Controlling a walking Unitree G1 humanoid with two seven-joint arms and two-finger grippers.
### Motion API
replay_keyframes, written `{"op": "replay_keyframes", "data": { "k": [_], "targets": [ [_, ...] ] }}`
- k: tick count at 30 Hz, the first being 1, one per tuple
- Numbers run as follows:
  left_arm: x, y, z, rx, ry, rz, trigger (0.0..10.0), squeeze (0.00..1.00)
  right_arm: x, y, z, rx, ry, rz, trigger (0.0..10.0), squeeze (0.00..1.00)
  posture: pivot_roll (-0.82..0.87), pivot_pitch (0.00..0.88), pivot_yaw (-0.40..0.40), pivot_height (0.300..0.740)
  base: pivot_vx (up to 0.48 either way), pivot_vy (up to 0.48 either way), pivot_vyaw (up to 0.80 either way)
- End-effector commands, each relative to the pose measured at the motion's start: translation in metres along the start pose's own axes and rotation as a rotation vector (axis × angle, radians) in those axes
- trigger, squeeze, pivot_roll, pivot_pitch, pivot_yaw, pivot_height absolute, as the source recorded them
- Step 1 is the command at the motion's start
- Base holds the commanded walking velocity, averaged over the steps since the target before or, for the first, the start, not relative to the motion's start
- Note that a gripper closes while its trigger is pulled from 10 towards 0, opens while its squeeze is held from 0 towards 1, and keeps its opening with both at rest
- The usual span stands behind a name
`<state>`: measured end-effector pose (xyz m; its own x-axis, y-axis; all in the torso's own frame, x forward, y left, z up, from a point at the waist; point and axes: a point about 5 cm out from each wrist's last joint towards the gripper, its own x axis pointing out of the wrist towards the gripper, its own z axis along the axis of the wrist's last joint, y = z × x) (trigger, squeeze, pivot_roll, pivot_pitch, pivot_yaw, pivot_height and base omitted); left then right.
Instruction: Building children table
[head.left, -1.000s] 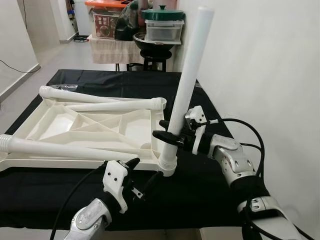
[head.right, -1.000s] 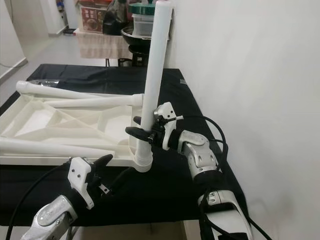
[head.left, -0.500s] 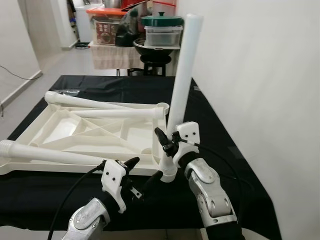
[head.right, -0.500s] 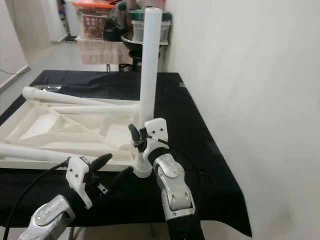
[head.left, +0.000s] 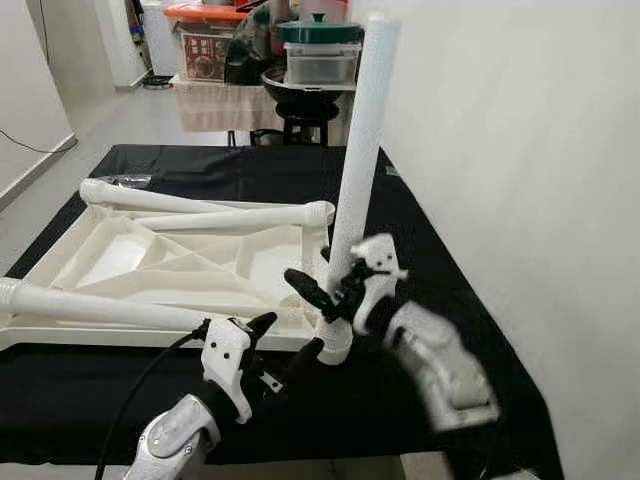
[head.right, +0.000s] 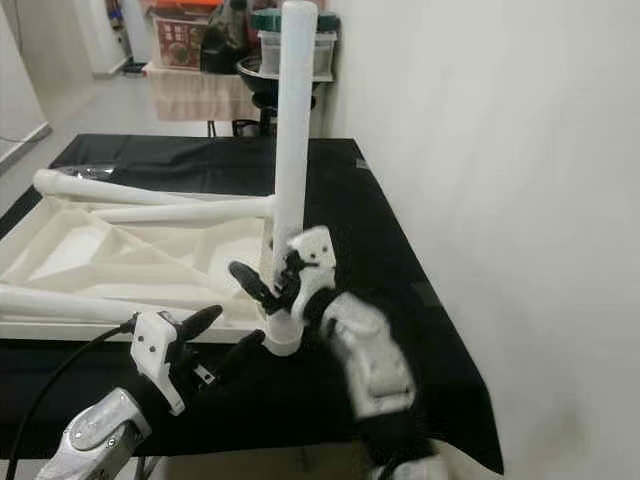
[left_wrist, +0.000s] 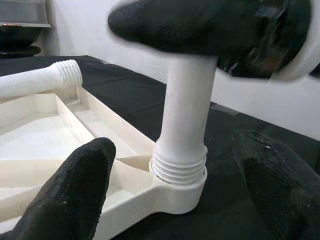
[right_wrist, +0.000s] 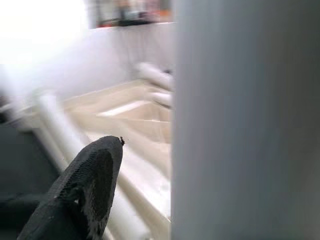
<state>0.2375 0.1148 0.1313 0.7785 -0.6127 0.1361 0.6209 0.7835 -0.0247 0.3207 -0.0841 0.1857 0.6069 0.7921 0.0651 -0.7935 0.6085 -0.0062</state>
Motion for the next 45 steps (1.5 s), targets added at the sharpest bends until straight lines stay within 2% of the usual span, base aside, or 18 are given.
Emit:
{"op": "replay_keyframes", "data": {
  "k": [1,4,9,10,11,12,19,25,26,27,29,31,32,35,38,43,44,45],
  "targets": [
    [0.001,-0.001,-0.002,-0.005,0.012,-0.008,10.0,0.00,0.005,0.007,-0.001,0.003,-0.012,0.124,10.0,0.00,-0.01,0.000,-0.079,0.740,0.000,0.000,0.00],
    [0.002,-0.001,-0.003,-0.007,0.012,-0.007,10.0,0.00,0.001,-0.007,-0.001,-0.031,0.033,0.255,10.0,0.00,0.00,0.000,-0.086,0.740,0.000,0.000,0.00],
    [0.002,-0.003,-0.004,-0.007,0.013,-0.004,10.0,0.00,-0.002,-0.023,-0.002,0.026,0.078,0.360,10.0,0.00,0.02,0.000,-0.097,0.740,0.000,0.000,0.00],
    [0.002,-0.003,-0.005,-0.006,0.013,-0.003,10.0,0.00,-0.002,-0.026,-0.003,0.041,0.089,0.385,6.7,0.00,0.02,0.000,-0.100,0.740,0.000,0.000,0.00],
    [0.002,-0.003,-0.005,-0.006,0.013,-0.003,10.0,0.00,-0.002,-0.026,-0.003,0.041,0.089,0.385,6.7,0.00,0.02,0.000,-0.100,0.740,0.000,0.000,0.00],
    [0.003,-0.003,-0.005,-0.005,0.013,-0.002,10.0,0.00,-0.002,-0.028,-0.004,0.051,0.104,0.409,0.0,0.00,0.02,0.000,-0.101,0.740,0.000,0.000,0.00],
    [0.003,-0.004,-0.006,-0.006,0.014,-0.002,10.0,0.00,-0.002,-0.041,-0.008,0.032,0.137,0.352,0.0,0.00,0.03,0.000,-0.103,0.740,0.000,0.000,0.00],
    [0.002,-0.006,-0.005,-0.008,0.012,-0.004,10.0,0.00,-0.014,-0.047,-0.022,0.005,0.184,0.216,0.0,0.00,0.02,0.000,-0.105,0.740,0.000,0.000,0.00],
    [0.001,-0.007,-0.004,-0.009,0.011,-0.005,10.0,0.00,-0.019,-0.044,-0.034,0.007,0.227,0.114,0.0,0.00,0.02,0.000,-0.107,0.740,0.000,0.000,0.00],
    [0.001,-0.007,-0.004,-0.009,0.011,-0.005,10.0,0.00,-0.019,-0.044,-0.034,0.007,0.227,0.114,0.0,0.00,0.02,0.000,-0.107,0.740,0.000,0.000,0.00],
    [-0.002,-0.006,-0.002,-0.009,0.010,-0.006,10.0,0.00,-0.017,-0.039,-0.055,0.083,0.256,-0.480,0.0,0.00,0.01,0.000,-0.107,0.740,0.000,0.000,0.00],
    [-0.003,-0.004,-0.001,-0.011,0.011,-0.007,10.0,0.00,-0.017,0.003,-0.057,0.060,0.264,-0.589,0.0,0.00,-0.01,0.000,-0.090,0.740,0.000,0.000,0.00],
    [-0.003,-0.003,0.000,-0.010,0.013,-0.007,10.0,0.00,-0.011,0.015,-0.051,0.010,0.246,-0.506,0.0,0.00,-0.03,0.000,-0.071,0.740,0.000,0.000,0.00],
    [-0.003,-0.003,0.000,-0.010,0.013,-0.007,10.0,0.00,-0.011,0.015,-0.051,0.010,0.246,-0.506,0.0,0.00,-0.03,0.000,-0.071,0.740,0.000,0.000,0.00],
    [-0.002,-0.002,0.000,-0.016,0.016,-0.016,10.0,0.00,-0.010,0.001,-0.057,0.055,0.262,-0.560,0.0,0.00,0.01,0.000,-0.092,0.740,0.000,0.000,0.00],
    [-0.002,-0.001,0.001,-0.003,0.008,0.007,10.0,0.00,-0.008,0.004,-0.056,0.042,0.263,-0.563,0.0,0.00,-0.01,0.000,-0.083,0.740,0.000,0.000,0.00],
    [-0.002,-0.001,0.001,-0.005,0.008,0.006,10.0,0.00,-0.008,0.005,-0.054,0.058,0.246,-0.550,10.0,0.00,-0.01,0.000,-0.084,0.740,0.000,0.000,0.00],
    [-0.001,-0.001,0.001,-0.011,0.010,0.002,10.0,0.00,-0.004,0.009,-0.044,0.099,0.200,-0.490,10.0,1.00,-0.01,0.000,-0.081,0.740,0.000,0.000,0.00]
  ]
}}
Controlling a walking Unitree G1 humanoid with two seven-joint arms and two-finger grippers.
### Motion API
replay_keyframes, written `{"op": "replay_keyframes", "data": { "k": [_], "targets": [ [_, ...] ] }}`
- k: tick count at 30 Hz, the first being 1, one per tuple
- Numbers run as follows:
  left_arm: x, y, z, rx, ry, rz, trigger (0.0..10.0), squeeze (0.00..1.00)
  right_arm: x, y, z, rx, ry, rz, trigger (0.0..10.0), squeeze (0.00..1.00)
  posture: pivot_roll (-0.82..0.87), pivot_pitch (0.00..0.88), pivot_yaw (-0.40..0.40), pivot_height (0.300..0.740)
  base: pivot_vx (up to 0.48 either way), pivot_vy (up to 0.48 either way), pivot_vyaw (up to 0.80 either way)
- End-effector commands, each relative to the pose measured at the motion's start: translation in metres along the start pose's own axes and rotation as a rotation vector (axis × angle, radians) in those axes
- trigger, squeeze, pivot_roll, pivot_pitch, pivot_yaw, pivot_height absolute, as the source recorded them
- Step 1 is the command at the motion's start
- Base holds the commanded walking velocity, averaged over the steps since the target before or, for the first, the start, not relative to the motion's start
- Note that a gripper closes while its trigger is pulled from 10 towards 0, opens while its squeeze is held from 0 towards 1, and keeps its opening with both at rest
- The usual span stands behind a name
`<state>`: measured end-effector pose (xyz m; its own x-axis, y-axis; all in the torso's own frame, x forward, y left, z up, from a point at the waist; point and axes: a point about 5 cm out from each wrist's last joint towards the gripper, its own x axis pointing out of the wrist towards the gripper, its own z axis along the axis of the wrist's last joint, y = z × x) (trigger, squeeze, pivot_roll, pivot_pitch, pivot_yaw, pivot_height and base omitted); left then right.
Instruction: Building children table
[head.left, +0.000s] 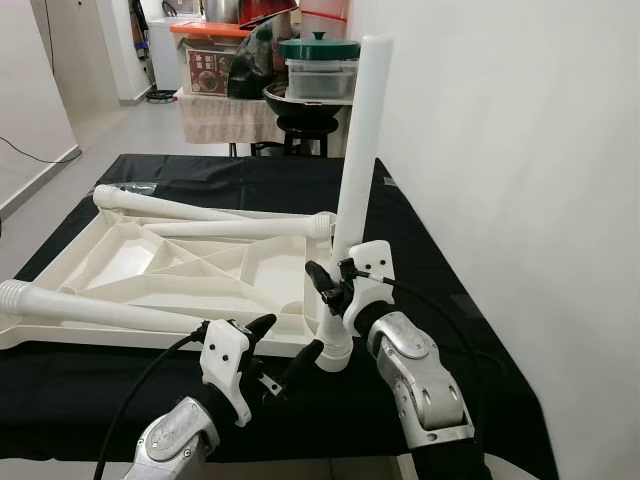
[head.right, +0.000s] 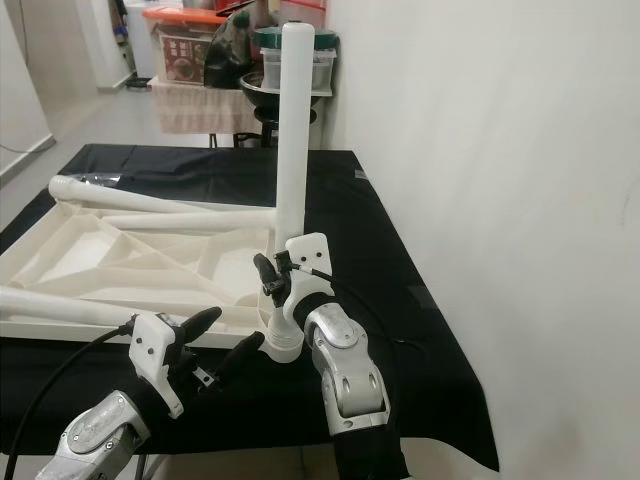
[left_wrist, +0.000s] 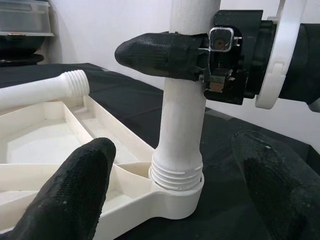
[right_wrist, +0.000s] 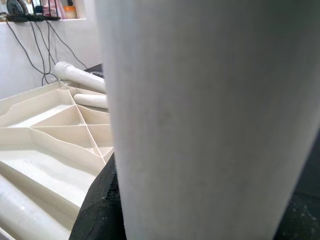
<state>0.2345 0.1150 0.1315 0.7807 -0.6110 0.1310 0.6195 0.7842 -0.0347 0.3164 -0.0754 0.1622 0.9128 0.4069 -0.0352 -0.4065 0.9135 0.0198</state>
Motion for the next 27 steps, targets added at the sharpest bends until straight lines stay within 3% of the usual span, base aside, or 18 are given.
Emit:
{"op": "replay_keyframes", "data": {
  "k": [1,4,6,8,9,11,13,14,18,20,21,22,27],
  "targets": [
    [0.001,0.001,0.000,-0.001,0.005,-0.001,10.0,0.00,-0.004,-0.003,-0.021,0.051,0.120,0.010,10.0,1.00,-0.01,0.000,-0.081,0.740,0.000,0.000,0.00],
    [0.002,0.001,0.000,-0.005,0.007,-0.004,10.0,0.00,-0.006,0.007,-0.011,0.088,0.095,0.077,10.0,1.00,-0.01,0.000,-0.081,0.740,0.000,0.000,0.00],
    [0.003,0.001,0.000,-0.007,0.008,-0.005,10.0,0.00,-0.004,0.015,0.001,0.079,0.040,0.268,10.0,1.00,-0.01,0.000,-0.078,0.740,0.000,0.000,0.00],
    [0.003,0.001,0.000,-0.007,0.008,-0.005,10.0,0.00,-0.004,0.015,0.001,0.079,0.040,0.268,10.0,1.00,-0.01,0.000,-0.078,0.740,0.000,0.000,0.00],
    [0.003,0.001,0.000,-0.008,0.008,-0.005,10.0,0.00,-0.004,0.013,0.008,0.062,0.009,0.399,10.0,1.00,-0.01,0.000,-0.079,0.740,0.000,0.000,0.00],
    [0.005,0.001,-0.001,-0.010,0.008,-0.005,10.0,0.00,-0.007,0.005,0.018,0.004,-0.015,0.647,10.0,0.27,-0.01,0.000,-0.082,0.740,0.000,0.000,0.00],
    [0.005,0.001,-0.001,-0.010,0.008,-0.005,10.0,0.00,-0.009,0.002,0.020,-0.010,-0.014,0.717,10.0,0.27,-0.01,0.000,-0.082,0.740,0.000,0.000,0.00],
    [0.006,0.001,-0.001,-0.011,0.008,-0.005,10.0,0.00,-0.009,-0.006,0.020,-0.019,0.004,0.782,10.0,0.00,-0.01,0.000,-0.089,0.740,0.000,0.000,0.00],
    [0.007,0.001,-0.002,-0.012,0.008,-0.003,10.0,0.00,-0.006,-0.022,0.022,-0.033,0.014,0.848,10.0,0.00,0.00,0.000,-0.095,0.740,0.000,0.000,0.00],
    [0.007,0.000,-0.003,-0.009,0.008,0.001,10.0,0.00,0.004,-0.039,0.025,-0.019,0.028,0.845,10.0,0.00,0.01,0.000,-0.098,0.740,0.000,0.000,0.00],
    [0.007,0.000,-0.003,-0.008,0.008,0.002,10.0,0.00,0.007,-0.045,0.027,-0.017,0.031,0.841,6.9,0.00,0.01,0.000,-0.098,0.740,0.000,0.000,0.00],
    [0.007,0.000,-0.003,-0.007,0.008,0.003,10.0,0.00,0.008,-0.049,0.028,-0.004,0.039,0.860,0.0,0.00,0.01,0.000,-0.097,0.740,0.000,0.000,0.00],
    [0.007,0.000,-0.003,-0.011,0.010,0.000,10.0,0.00,0.006,-0.056,0.032,-0.005,0.037,0.896,0.0,0.00,0.01,0.000,-0.096,0.740,0.000,0.000,0.00]
  ]
}}
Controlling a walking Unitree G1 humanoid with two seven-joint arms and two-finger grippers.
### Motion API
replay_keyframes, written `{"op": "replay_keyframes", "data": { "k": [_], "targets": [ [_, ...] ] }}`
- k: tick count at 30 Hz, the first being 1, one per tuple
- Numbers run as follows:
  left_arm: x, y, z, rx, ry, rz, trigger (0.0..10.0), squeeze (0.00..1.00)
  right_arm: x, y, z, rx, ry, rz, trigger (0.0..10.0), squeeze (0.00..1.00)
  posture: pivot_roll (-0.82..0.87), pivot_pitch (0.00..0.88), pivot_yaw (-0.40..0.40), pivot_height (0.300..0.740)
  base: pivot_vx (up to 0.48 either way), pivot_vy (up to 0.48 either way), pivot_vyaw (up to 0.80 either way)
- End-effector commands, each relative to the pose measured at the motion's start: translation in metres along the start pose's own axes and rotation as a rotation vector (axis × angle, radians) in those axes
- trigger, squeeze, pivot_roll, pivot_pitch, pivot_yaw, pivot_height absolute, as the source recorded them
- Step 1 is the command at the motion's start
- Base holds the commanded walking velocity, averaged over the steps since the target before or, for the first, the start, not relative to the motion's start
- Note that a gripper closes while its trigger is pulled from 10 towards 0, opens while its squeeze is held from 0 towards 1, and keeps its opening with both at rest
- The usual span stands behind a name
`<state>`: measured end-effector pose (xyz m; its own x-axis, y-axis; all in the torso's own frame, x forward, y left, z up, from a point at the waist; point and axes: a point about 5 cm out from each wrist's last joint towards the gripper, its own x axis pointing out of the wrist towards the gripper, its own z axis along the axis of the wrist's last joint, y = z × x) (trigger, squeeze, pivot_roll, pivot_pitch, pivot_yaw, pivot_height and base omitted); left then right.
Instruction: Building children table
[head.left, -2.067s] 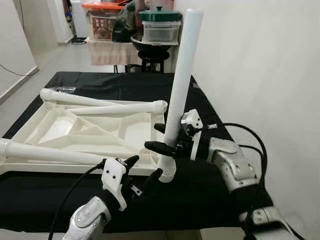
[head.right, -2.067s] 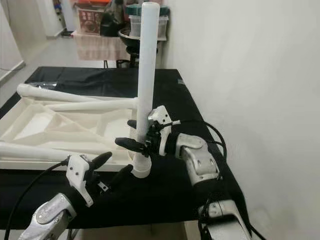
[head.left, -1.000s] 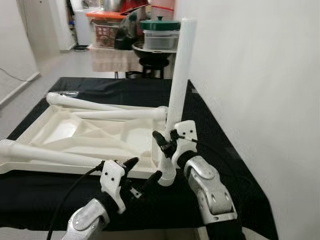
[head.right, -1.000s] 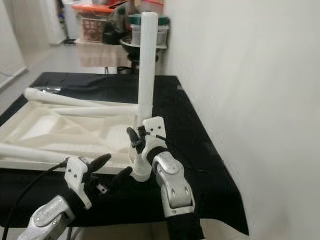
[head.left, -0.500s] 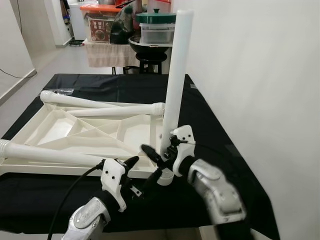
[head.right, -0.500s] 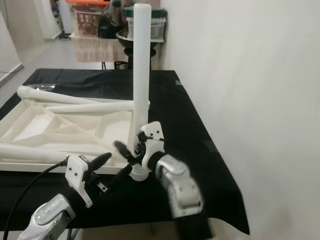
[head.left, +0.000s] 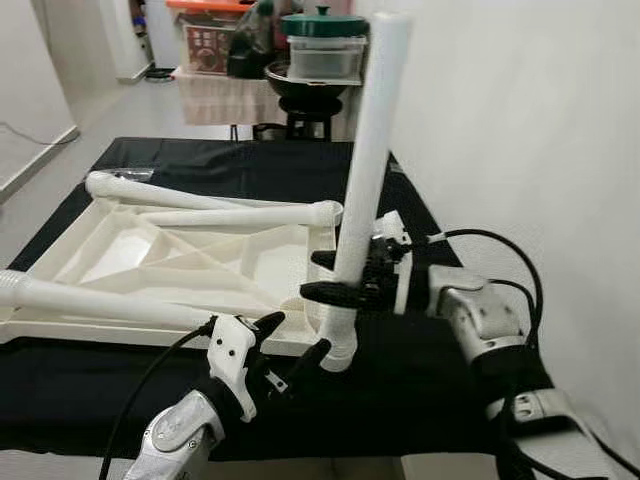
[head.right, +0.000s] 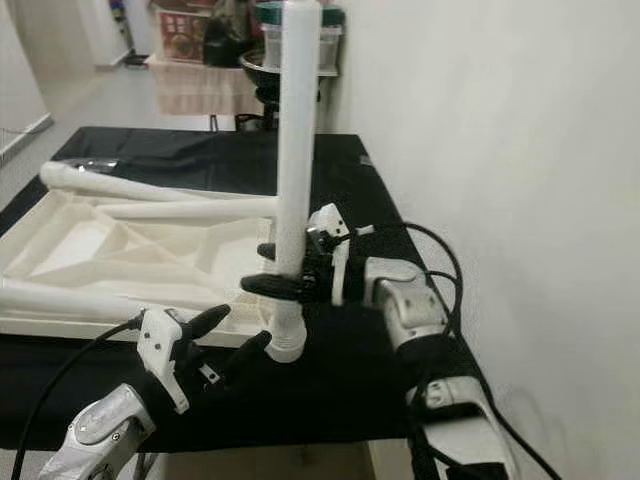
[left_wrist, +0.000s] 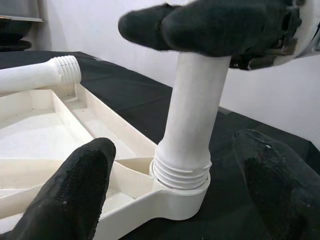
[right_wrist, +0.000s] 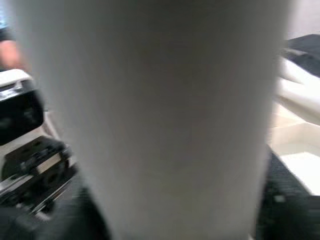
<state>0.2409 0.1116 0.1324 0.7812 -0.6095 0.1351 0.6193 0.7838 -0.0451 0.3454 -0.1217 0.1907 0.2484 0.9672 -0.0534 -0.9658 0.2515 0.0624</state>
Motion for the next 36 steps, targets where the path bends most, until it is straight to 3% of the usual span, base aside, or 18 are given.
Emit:
{"op": "replay_keyframes", "data": {
  "k": [1,12,13,14,15,17,23,24,26,27,28,29,30,33,34,36],
  "targets": [
    [0.000,-0.001,-0.003,0.000,0.014,-0.001,10.0,0.00,-0.002,-0.001,0.002,-0.011,-0.013,-0.002,0.0,0.00,0.01,0.000,-0.096,0.740,0.000,0.000,0.00],
    [-0.002,-0.002,-0.004,-0.007,0.016,-0.004,10.0,0.00,-0.001,0.014,-0.016,-0.065,-0.038,-0.154,0.0,0.00,0.01,0.000,-0.105,0.740,0.000,0.000,0.00],
    [-0.002,-0.001,-0.004,-0.006,0.018,-0.004,10.0,0.00,0.010,0.013,-0.022,-0.031,-0.070,-0.385,0.0,0.00,0.01,0.000,-0.111,0.740,0.000,0.000,0.00],
    [-0.003,0.001,-0.004,-0.004,0.020,-0.002,10.0,0.00,0.018,0.022,-0.042,0.087,-0.060,-0.735,0.0,0.00,0.00,0.000,-0.102,0.740,0.000,0.000,0.00],
    [-0.004,0.004,-0.003,-0.003,0.022,0.006,10.0,0.00,0.028,0.034,-0.048,0.089,-0.037,-0.829,0.0,0.00,-0.02,0.000,-0.082,0.740,0.000,0.000,0.00],
    [-0.004,0.006,-0.003,-0.003,0.023,0.012,10.0,0.00,0.035,0.042,-0.050,0.078,-0.026,-0.855,0.0,0.00,-0.02,0.000,-0.082,0.740,0.000,0.000,0.00],
    [0.000,0.004,-0.002,-0.050,0.024,0.003,10.0,0.00,0.040,0.035,-0.050,0.070,-0.020,-0.853,0.0,0.00,-0.01,0.000,-0.097,0.740,0.000,0.000,0.00],
    [0.002,0.006,-0.001,-0.044,0.026,0.019,10.0,0.00,0.039,0.034,-0.050,0.062,-0.014,-0.859,3.3,0.00,-0.01,0.000,-0.091,0.740,0.000,0.000,0.00],
    [0.003,0.008,0.000,-0.041,0.026,0.030,10.0,0.00,0.038,0.035,-0.049,0.060,-0.006,-0.885,3.3,0.00,-0.01,0.000,-0.091,0.740,0.000,0.000,0.00],
    [0.004,0.010,0.002,-0.031,0.024,0.038,10.0,0.00,0.036,0.035,-0.046,0.063,-0.011,-0.894,10.0,0.00,-0.02,0.000,-0.085,0.740,0.000,0.000,0.00],
    [0.006,0.013,0.006,-0.007,0.031,0.043,10.0,0.00,0.034,0.034,-0.043,0.050,-0.014,-0.853,10.0,0.45,-0.02,0.000,-0.080,0.740,0.000,0.000,0.00],
    [0.007,0.015,0.009,0.016,0.041,0.050,10.0,0.00,0.032,0.034,-0.039,0.055,-0.021,-0.781,10.0,1.00,-0.02,0.000,-0.079,0.740,0.000,0.000,0.00],
    [0.007,0.015,0.009,0.016,0.041,0.050,10.0,0.00,0.032,0.034,-0.039,0.055,-0.021,-0.781,10.0,1.00,-0.02,0.000,-0.079,0.740,0.000,0.000,0.00],
    [0.012,0.018,0.022,-0.001,0.032,0.070,10.0,0.00,0.019,0.030,-0.033,0.029,0.010,-0.565,10.0,1.00,-0.01,0.000,-0.068,0.740,0.000,0.000,0.00],
    [0.012,0.018,0.022,-0.001,0.032,0.070,10.0,0.00,0.019,0.030,-0.033,0.029,0.010,-0.565,10.0,1.00,-0.01,0.000,-0.068,0.740,0.000,0.000,0.00],
    [0.012,0.016,0.027,-0.038,0.034,0.087,10.0,0.00,0.004,0.023,-0.029,0.022,0.026,-0.451,10.0,1.00,-0.01,0.000,-0.061,0.740,0.000,0.000,0.00]
  ]
}}
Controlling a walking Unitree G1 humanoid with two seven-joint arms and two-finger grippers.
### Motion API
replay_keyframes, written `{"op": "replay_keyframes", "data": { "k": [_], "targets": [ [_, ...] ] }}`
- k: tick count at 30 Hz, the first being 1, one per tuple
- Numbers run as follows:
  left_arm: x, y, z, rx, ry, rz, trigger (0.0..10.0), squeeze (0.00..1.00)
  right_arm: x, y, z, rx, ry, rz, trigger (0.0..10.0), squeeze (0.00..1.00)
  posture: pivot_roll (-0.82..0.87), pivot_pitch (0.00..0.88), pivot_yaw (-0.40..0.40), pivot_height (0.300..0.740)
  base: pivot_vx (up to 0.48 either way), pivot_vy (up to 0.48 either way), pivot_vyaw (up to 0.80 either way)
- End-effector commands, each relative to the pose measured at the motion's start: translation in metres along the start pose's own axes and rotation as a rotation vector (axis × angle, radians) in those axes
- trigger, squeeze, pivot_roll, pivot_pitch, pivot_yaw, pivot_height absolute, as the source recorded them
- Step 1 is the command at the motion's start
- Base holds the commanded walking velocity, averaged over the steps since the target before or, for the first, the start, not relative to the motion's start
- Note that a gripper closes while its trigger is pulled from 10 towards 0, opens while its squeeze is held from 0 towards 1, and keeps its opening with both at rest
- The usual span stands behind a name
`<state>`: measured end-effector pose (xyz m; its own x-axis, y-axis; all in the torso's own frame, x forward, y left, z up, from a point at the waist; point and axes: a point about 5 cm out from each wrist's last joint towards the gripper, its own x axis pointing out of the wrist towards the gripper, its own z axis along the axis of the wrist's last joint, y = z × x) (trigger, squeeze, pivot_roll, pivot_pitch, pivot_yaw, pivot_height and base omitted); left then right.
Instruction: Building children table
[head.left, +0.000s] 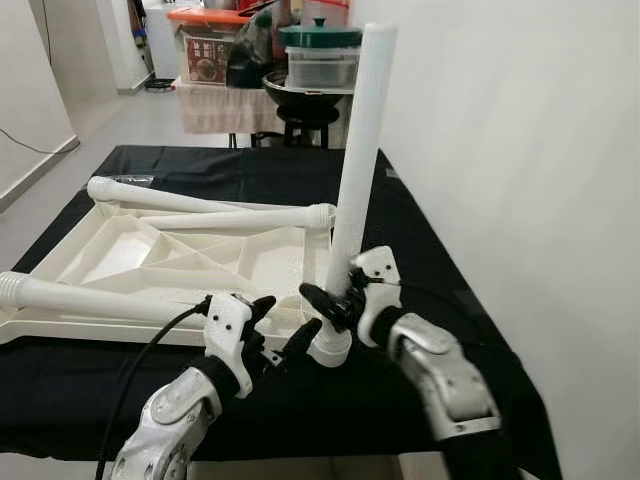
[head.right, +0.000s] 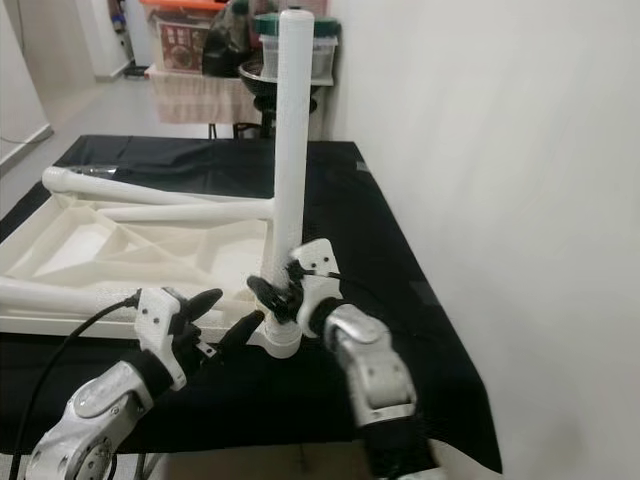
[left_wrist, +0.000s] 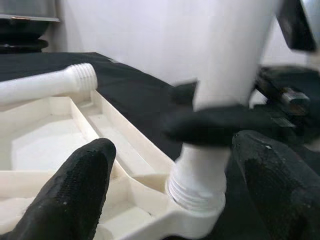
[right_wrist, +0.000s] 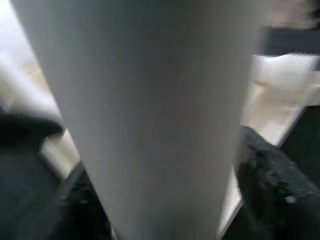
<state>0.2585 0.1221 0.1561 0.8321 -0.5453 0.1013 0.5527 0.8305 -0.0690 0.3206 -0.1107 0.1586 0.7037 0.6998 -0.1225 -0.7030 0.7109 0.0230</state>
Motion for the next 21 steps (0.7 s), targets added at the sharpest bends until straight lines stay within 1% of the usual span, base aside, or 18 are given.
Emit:
{"op": "replay_keyframes", "data": {
  "k": [1,2,3,4,5,6,7,8,9,10,11,12,14,18,19,20,21],
  "targets": [
    [0.001,-0.002,0.004,-0.024,0.005,0.003,10.0,0.00,-0.001,-0.003,0.004,0.016,-0.015,0.087,10.0,1.00,-0.01,0.000,-0.061,0.740,0.000,0.000,0.00],
    [0.001,-0.003,0.005,-0.036,0.010,0.007,10.0,0.00,-0.005,-0.009,0.007,0.024,-0.016,0.126,10.0,0.00,-0.01,0.000,-0.061,0.740,0.000,0.000,0.00],
    [0.001,-0.003,0.005,-0.036,0.010,0.007,10.0,0.00,-0.005,-0.009,0.007,0.024,-0.016,0.126,10.0,0.00,-0.01,0.000,-0.061,0.740,0.000,0.000,0.00],
    [-0.001,-0.006,0.004,-0.053,0.024,0.017,10.0,0.00,-0.010,-0.014,0.011,0.020,-0.028,0.210,10.0,0.00,-0.01,0.000,-0.056,0.740,0.000,0.000,0.00],
    [-0.002,-0.012,0.003,-0.060,0.037,0.019,10.0,0.00,-0.017,-0.017,0.015,-0.015,-0.035,0.323,10.0,0.00,0.01,0.000,-0.062,0.740,0.000,0.000,0.00],
    [-0.002,-0.012,0.003,-0.060,0.037,0.019,10.0,0.00,-0.017,-0.017,0.015,-0.015,-0.035,0.323,10.0,0.00,0.01,0.000,-0.062,0.740,0.000,0.000,0.00],
    [-0.004,-0.016,0.001,-0.061,0.046,0.020,10.0,0.00,-0.023,-0.018,0.018,-0.036,-0.029,0.414,10.0,0.00,0.01,0.000,-0.063,0.740,0.000,0.000,0.00],
    [-0.005,-0.020,0.002,-0.066,0.047,0.019,10.0,0.00,-0.027,-0.022,0.023,-0.035,-0.034,0.487,10.0,0.00,0.02,0.000,-0.091,0.740,0.000,0.000,0.00],
    [-0.005,-0.020,0.002,-0.066,0.047,0.019,10.0,0.00,-0.027,-0.022,0.023,-0.035,-0.034,0.487,10.0,0.00,0.02,0.000,-0.091,0.740,0.000,0.000,0.00],
    [-0.005,-0.022,0.004,-0.068,0.038,0.020,10.0,0.00,-0.028,-0.025,0.028,-0.034,-0.039,0.526,10.0,0.00,0.02,0.000,-0.093,0.740,0.000,0.000,0.00],
    [-0.005,-0.022,0.005,-0.062,0.033,0.016,10.0,0.00,-0.026,-0.028,0.031,-0.010,-0.041,0.565,0.0,0.00,0.02,0.000,-0.099,0.740,0.000,0.000,0.00],
    [-0.005,-0.019,0.002,-0.060,0.042,0.029,10.0,0.00,-0.024,-0.032,0.032,-0.004,-0.030,0.592,0.0,0.00,0.01,0.000,-0.090,0.740,0.000,0.000,0.00],
    [-0.005,-0.016,-0.001,-0.062,0.052,0.043,10.0,0.00,-0.021,-0.034,0.031,-0.003,-0.010,0.608,0.0,0.00,0.01,0.000,-0.090,0.740,0.000,0.000,0.00],
    [-0.005,-0.014,-0.003,-0.067,0.059,0.054,10.0,0.00,-0.019,-0.037,0.029,-0.006,0.008,0.607,0.0,0.00,0.01,0.000,-0.086,0.740,0.000,0.000,0.00],
    [-0.007,-0.015,-0.007,-0.081,0.073,0.061,10.0,0.00,-0.017,-0.039,0.029,-0.020,0.012,0.586,0.0,0.00,-0.01,0.000,-0.081,0.740,0.000,0.000,0.00],
    [-0.015,-0.021,-0.014,-0.126,0.085,0.053,10.0,0.00,-0.019,-0.038,0.034,-0.074,-0.020,0.551,0.0,0.00,-0.01,0.000,-0.081,0.740,0.000,0.000,0.00],
    [-0.015,-0.021,-0.014,-0.126,0.085,0.053,10.0,0.00,-0.019,-0.038,0.034,-0.074,-0.020,0.551,0.0,0.00,-0.01,0.000,-0.081,0.740,0.000,0.000,0.00]
  ]
}}
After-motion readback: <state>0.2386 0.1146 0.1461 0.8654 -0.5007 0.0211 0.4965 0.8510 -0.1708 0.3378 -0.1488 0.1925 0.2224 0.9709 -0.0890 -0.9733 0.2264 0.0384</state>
